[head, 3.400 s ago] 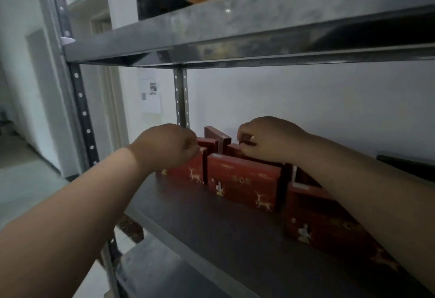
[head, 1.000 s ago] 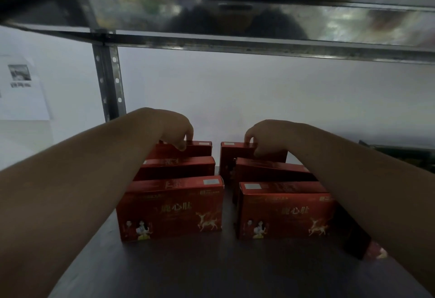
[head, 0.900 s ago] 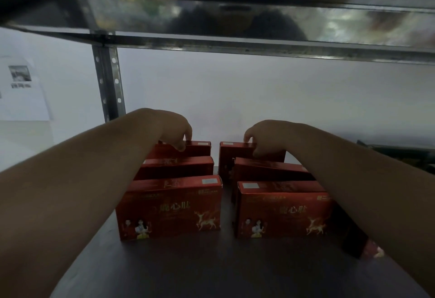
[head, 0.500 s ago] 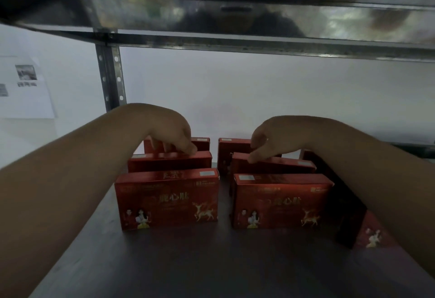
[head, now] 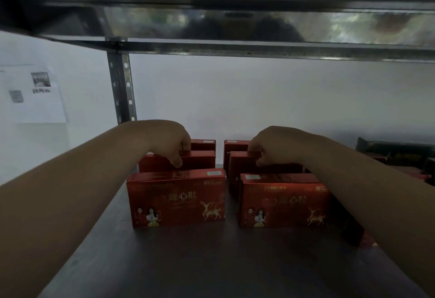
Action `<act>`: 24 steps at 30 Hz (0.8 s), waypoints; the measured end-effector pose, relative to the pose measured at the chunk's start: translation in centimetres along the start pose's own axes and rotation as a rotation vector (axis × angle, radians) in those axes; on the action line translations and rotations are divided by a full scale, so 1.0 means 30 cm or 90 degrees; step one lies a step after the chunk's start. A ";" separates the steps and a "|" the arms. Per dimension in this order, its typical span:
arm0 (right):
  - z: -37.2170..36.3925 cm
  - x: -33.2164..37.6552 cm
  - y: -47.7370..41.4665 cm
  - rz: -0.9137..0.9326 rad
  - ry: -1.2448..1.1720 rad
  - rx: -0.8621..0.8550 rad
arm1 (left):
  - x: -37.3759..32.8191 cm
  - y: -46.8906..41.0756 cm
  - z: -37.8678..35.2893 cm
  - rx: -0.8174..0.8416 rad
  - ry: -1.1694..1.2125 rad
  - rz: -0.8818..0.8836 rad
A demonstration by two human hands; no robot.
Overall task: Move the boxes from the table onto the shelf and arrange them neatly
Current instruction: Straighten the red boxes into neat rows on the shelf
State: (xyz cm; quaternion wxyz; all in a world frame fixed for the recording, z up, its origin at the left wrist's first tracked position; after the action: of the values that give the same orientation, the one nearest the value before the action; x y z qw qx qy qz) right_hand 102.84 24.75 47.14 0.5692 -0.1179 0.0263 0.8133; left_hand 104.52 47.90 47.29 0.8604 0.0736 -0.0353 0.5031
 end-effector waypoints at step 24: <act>-0.026 0.012 -0.058 -0.017 -0.001 -0.036 | 0.001 0.001 -0.012 -0.051 -0.010 -0.016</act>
State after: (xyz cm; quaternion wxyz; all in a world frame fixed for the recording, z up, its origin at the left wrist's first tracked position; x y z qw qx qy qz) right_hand 104.47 25.55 46.46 0.5767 -0.1332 0.0013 0.8060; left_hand 104.51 48.00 46.93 0.8684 0.0434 -0.0613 0.4902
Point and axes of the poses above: each hand's wrist, its own y-axis away from the middle knuckle, its own z-axis out of the back of the hand, x = y × z, the point moved 6 cm from there along -y, towards the middle knuckle, and after that the axes turned 8 degrees about -z, right-handed, at the moved point
